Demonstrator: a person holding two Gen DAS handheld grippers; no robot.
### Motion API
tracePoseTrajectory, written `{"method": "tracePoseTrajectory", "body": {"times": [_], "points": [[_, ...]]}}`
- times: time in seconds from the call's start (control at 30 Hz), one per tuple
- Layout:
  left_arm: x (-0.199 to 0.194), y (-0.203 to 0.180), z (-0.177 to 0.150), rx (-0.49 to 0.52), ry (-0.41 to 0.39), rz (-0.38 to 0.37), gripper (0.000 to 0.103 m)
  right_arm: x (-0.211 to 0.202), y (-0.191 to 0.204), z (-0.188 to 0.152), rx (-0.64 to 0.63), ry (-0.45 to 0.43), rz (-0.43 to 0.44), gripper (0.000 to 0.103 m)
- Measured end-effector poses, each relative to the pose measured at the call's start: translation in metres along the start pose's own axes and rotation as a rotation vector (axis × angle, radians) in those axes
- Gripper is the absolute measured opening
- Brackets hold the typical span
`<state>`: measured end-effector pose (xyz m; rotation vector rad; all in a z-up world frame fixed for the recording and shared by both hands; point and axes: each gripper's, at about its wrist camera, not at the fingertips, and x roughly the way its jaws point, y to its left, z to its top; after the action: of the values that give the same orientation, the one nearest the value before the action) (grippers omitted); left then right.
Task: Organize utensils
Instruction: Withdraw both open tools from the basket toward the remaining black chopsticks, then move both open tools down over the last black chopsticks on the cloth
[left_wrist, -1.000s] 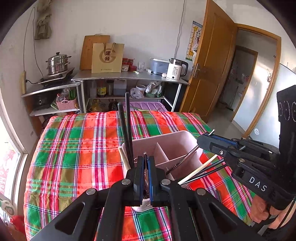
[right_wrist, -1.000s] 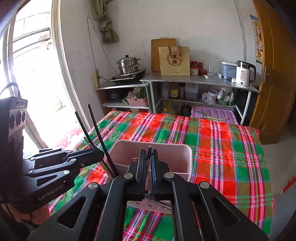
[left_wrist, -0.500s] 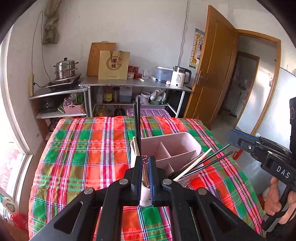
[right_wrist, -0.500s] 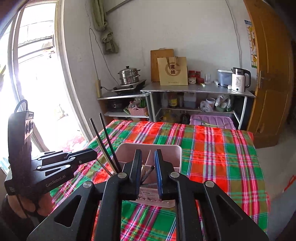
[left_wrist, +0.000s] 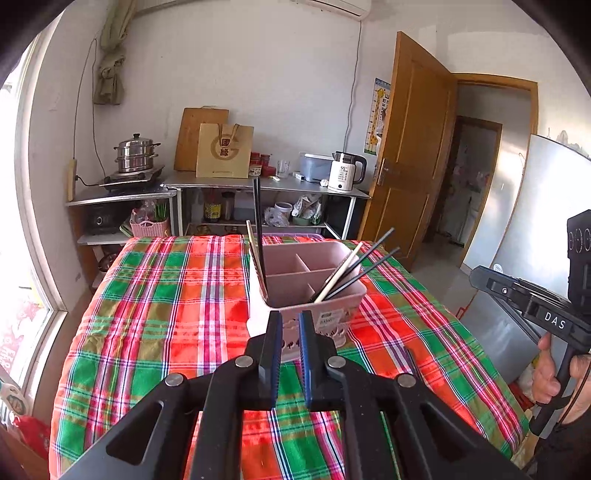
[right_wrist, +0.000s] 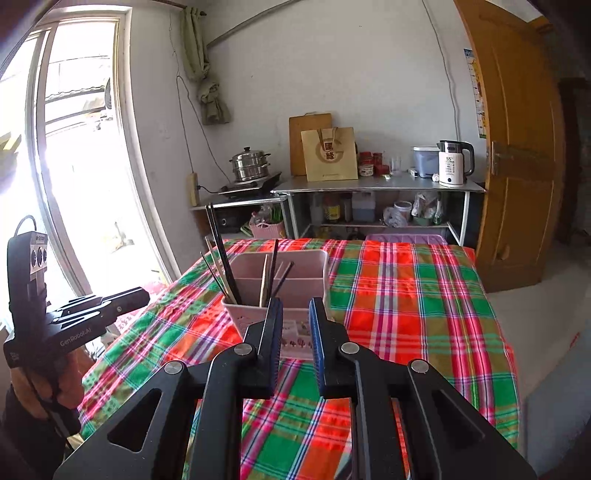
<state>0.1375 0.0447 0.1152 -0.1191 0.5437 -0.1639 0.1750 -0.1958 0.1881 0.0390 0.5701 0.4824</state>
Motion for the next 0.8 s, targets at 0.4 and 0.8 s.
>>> {"method": "tracePoseTrajectory", "body": {"times": [0.4, 0.8], "points": [[-0.020, -0.035, -0.064, 0.016, 0.042, -0.050, 0.008, -0.028, -0.020, -0.060, 0.030, 0.037, -0.042, 0.020], [-0.003, -0.049, -0.092, 0.015, 0.115, -0.088, 0.008, -0.008, -0.053, -0.101, 0.107, 0.142, -0.108, 0.020]]}}
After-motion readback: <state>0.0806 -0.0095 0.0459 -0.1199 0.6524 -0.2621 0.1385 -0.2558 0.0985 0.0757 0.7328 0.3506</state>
